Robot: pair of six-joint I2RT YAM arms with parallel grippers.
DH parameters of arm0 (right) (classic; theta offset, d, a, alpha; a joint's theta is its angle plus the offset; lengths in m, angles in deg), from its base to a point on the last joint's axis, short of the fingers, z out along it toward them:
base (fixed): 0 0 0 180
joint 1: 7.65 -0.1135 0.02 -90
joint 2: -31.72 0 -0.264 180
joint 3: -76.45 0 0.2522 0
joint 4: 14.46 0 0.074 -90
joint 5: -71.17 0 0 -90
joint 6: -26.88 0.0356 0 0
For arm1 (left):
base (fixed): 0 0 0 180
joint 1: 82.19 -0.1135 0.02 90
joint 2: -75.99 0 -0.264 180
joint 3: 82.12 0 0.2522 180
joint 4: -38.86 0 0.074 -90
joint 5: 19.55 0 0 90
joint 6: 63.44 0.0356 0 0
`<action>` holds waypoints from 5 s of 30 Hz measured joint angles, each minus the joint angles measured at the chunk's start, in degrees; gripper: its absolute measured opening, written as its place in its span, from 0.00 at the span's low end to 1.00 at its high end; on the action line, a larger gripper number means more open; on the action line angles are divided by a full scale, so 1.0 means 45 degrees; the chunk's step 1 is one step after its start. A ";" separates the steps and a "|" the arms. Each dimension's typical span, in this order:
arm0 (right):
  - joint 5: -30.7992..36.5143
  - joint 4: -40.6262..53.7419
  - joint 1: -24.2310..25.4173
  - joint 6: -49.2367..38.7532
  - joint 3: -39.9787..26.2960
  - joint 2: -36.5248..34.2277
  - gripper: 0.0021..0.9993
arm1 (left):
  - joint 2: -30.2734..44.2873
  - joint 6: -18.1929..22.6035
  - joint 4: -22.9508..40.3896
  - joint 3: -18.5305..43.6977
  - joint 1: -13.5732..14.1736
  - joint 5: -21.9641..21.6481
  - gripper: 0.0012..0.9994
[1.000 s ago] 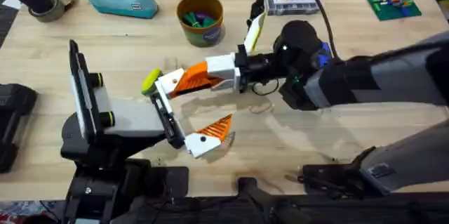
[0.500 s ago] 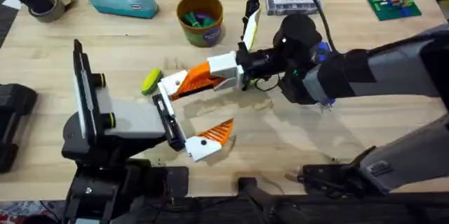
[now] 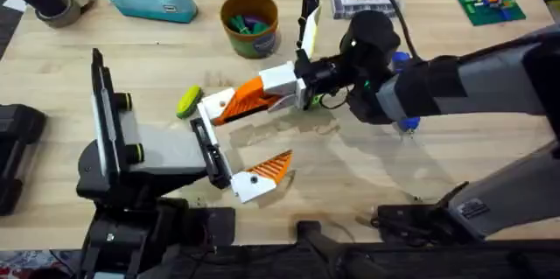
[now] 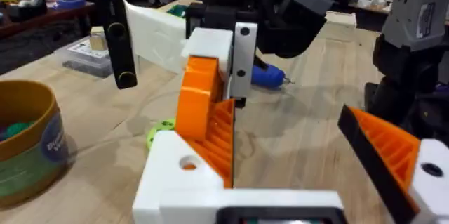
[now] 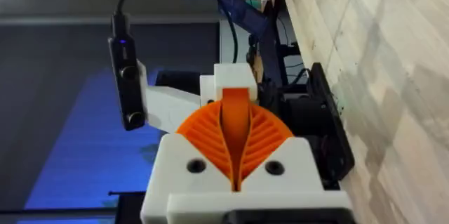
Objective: Pick up the gripper from the table and insert it into the empty holder that is missing its gripper. Then pick up a screw, insert it into the mounting hole, and use the screwdriver to tighten it. Finally, clean up the table by picking up the vegetable and placing it into the bucket.
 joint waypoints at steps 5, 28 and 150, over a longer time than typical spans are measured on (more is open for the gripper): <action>-0.0135 0.0581 0.0039 -0.0138 -0.0159 -0.0011 0.02 | 0.0000 0.0009 0.0047 0.0005 0.0000 -0.0049 0.99; -0.0440 0.0471 0.0287 -0.0379 -0.0226 -0.0010 0.02 | 0.0000 0.0088 -0.0002 0.0005 0.0073 0.0087 0.99; 0.1724 -0.3342 0.0457 0.0189 0.2634 0.0626 0.01 | 0.0000 -0.0016 0.0061 0.0005 0.0068 0.0063 0.99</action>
